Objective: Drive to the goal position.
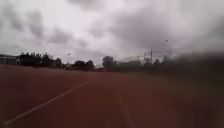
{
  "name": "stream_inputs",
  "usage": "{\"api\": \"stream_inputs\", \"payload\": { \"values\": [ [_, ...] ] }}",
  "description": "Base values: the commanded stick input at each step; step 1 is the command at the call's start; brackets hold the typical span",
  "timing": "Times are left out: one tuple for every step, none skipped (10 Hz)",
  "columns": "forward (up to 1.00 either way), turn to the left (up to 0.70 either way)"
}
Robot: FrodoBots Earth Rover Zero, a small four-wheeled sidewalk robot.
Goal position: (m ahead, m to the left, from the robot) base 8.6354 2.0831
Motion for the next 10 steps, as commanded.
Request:
{"api": "stream_inputs", "payload": {
  "values": [
    [0.85, 0.0],
    [0.85, 0.0],
    [0.85, 0.0],
    [0.85, 0.0],
    [0.85, 0.0],
    [0.85, 0.0],
    [0.85, 0.0],
    [0.85, 0.0],
    [0.85, 0.0],
    [0.85, 0.0]
  ]
}}
